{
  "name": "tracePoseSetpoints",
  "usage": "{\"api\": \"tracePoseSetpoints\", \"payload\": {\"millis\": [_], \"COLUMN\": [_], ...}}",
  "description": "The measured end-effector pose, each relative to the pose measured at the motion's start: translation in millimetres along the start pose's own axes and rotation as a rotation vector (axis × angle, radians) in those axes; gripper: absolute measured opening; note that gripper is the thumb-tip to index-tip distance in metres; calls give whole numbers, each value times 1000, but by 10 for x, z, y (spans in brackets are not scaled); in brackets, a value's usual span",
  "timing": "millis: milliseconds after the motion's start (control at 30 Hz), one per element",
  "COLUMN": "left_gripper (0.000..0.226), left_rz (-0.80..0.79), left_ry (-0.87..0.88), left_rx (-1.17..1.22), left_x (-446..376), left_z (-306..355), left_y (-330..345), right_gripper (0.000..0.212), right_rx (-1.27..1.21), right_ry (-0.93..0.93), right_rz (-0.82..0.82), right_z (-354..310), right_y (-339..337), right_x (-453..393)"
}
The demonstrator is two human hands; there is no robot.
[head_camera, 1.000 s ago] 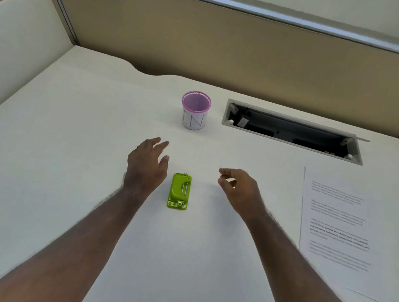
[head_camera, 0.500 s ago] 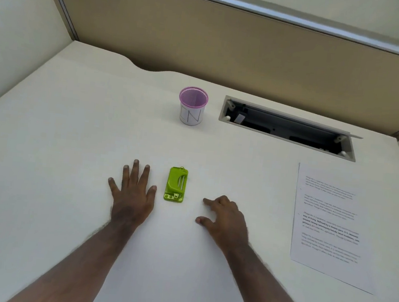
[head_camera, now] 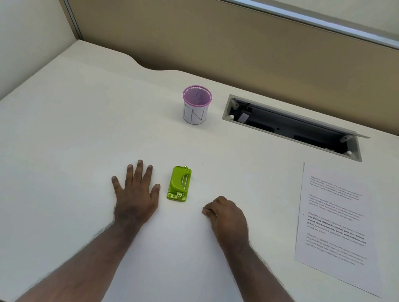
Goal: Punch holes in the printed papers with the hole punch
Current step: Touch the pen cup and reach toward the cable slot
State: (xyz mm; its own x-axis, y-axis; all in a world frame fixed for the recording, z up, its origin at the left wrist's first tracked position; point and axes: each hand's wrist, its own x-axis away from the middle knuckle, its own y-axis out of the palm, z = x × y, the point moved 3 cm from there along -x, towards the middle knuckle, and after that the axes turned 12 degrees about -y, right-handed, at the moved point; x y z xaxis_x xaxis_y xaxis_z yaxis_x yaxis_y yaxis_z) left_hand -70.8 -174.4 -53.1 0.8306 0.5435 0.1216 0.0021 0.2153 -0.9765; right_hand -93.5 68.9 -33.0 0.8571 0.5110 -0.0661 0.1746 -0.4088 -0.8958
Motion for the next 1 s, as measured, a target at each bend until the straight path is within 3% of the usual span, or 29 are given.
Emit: {"api": "tracePoseSetpoints", "payload": {"millis": [167, 300, 467, 733, 900, 1000], "left_gripper": [65, 65, 63, 65, 66, 65], "left_rz": [-12, -8, 9, 13, 32, 32], "left_ry": [-8, -13, -12, -24, -22, -17], "left_rx": [0, 19, 19, 27, 18, 21], "left_x": [18, 29, 29, 7, 13, 9], "left_z": [1, 6, 1, -8, -10, -10], "left_y": [-24, -42, -33, -2, 8, 6], "right_gripper": [10, 17, 19, 21, 15, 22], "right_rx": [148, -18, -369, -489, -426, -389], "right_ry": [-142, 45, 286, 258, 241, 241], "right_rz": [67, 13, 188, 330, 299, 272], "right_z": [-22, 135, 391, 329, 168, 77], "right_y": [43, 30, -301, -806, -955, -1002], "right_x": [10, -81, -409, -1257, -1892, -2268]}}
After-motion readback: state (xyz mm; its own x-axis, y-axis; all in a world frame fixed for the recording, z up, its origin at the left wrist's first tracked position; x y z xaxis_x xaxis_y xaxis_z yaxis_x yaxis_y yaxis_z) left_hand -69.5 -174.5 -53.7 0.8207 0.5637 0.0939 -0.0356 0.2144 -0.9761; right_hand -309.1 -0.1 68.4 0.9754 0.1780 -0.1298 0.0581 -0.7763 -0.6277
